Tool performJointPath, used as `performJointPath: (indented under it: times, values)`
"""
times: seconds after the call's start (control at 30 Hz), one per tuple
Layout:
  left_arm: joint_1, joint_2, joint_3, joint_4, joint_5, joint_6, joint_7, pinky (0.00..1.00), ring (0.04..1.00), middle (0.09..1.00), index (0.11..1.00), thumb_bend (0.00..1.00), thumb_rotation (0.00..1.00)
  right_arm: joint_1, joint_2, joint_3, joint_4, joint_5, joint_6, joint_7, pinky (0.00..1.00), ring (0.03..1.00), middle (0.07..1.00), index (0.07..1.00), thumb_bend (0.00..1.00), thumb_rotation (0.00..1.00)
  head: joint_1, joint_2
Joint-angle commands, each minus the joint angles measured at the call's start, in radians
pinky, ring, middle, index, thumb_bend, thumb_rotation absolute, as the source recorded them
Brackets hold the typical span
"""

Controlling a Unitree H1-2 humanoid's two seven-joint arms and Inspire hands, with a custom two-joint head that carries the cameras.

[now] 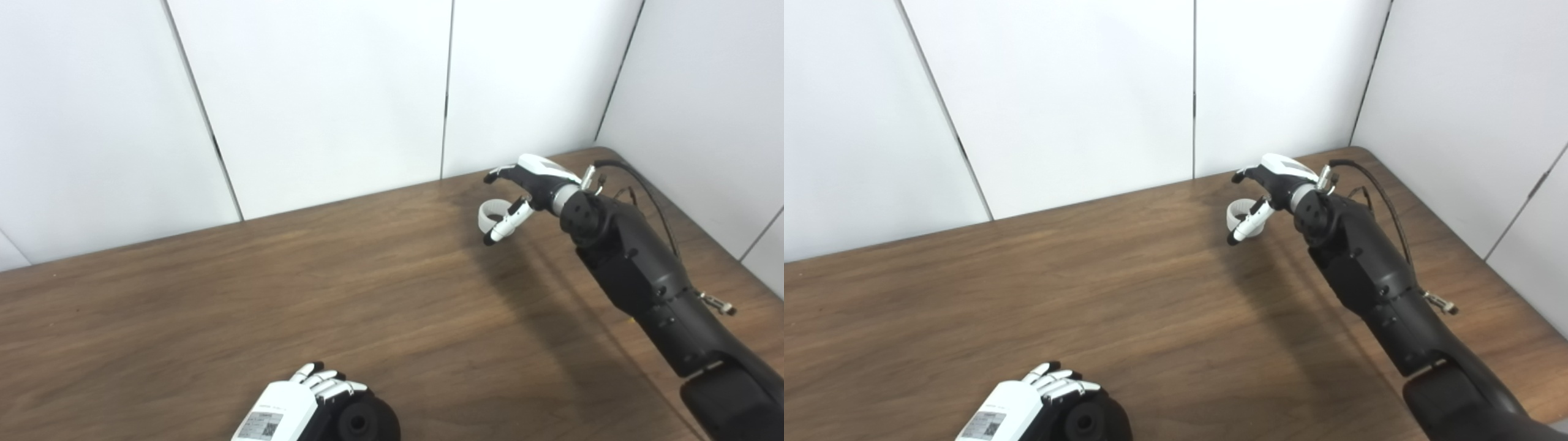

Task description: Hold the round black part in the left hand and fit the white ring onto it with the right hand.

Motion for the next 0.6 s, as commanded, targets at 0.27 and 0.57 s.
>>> performJointPath:
  times: [0.27, 0.57]
  values:
    - [0.028, 0.025, -0.012, 0.024, 0.062, 0.021, -0.046, 0.93, 0.846, 0.75, 0.48, 0.52, 0.05, -0.086, -0.056, 0.047, 0.058, -0.033, -0.004, -0.034, 1.0, 0.97, 0.944, 0.858, 0.96, 0.26, -0.001, 0.003]
    - [0.031, 0.027, -0.011, 0.019, 0.056, 0.02, -0.047, 0.94, 0.845, 0.75, 0.48, 0.52, 0.05, -0.088, -0.068, 0.061, 0.083, -0.043, -0.004, -0.031, 0.99, 0.98, 0.944, 0.856, 0.93, 0.28, -0.003, 0.008]
